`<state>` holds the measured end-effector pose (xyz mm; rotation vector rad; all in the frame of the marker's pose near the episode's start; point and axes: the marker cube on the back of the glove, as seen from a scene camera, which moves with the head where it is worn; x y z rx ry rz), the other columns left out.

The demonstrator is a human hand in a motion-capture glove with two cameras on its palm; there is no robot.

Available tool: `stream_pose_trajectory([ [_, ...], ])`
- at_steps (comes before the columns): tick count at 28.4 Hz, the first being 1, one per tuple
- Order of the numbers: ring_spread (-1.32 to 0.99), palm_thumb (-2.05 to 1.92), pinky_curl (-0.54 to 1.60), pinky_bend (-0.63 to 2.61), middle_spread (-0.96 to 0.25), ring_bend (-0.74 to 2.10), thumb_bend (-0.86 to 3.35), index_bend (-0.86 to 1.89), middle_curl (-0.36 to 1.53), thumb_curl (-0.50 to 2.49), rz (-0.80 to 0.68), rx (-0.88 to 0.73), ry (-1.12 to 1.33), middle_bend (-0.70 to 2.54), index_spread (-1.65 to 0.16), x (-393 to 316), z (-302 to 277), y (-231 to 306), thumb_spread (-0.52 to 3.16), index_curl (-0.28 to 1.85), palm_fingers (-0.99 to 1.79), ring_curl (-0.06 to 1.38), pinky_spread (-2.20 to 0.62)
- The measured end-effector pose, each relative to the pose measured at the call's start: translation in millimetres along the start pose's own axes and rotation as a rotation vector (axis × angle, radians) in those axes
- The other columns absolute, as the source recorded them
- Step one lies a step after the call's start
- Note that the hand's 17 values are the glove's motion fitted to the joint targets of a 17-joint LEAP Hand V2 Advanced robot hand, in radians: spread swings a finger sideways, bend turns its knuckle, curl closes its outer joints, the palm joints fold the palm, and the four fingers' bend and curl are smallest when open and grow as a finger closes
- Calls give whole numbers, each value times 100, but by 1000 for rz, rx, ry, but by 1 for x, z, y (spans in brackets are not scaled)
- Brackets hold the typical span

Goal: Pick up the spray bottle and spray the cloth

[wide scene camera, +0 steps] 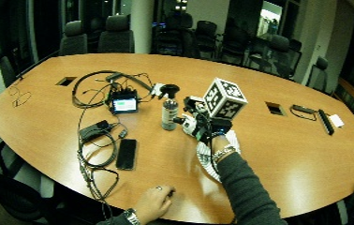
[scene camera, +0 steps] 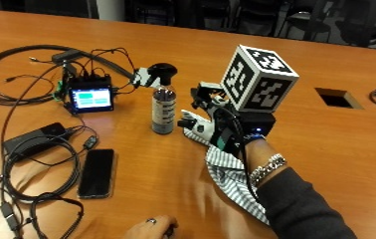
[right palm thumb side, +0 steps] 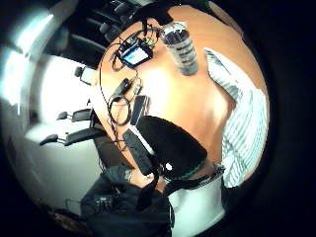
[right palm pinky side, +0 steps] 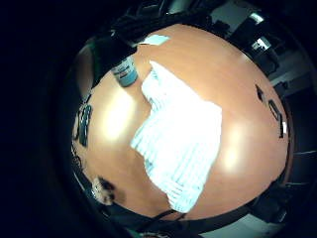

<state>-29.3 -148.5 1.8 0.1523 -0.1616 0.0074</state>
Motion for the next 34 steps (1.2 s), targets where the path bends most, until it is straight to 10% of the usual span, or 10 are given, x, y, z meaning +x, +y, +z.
stream_pose_trajectory([
  [15,-3,38,34,41,-5,35,-2,13,37,29,-55,-282,181,24,-42,0,9,133,115,26,39,33,24],
  [34,-2,43,35,40,-4,31,-1,14,35,28,-44,-276,236,19,-43,-1,5,139,119,26,39,32,25],
])
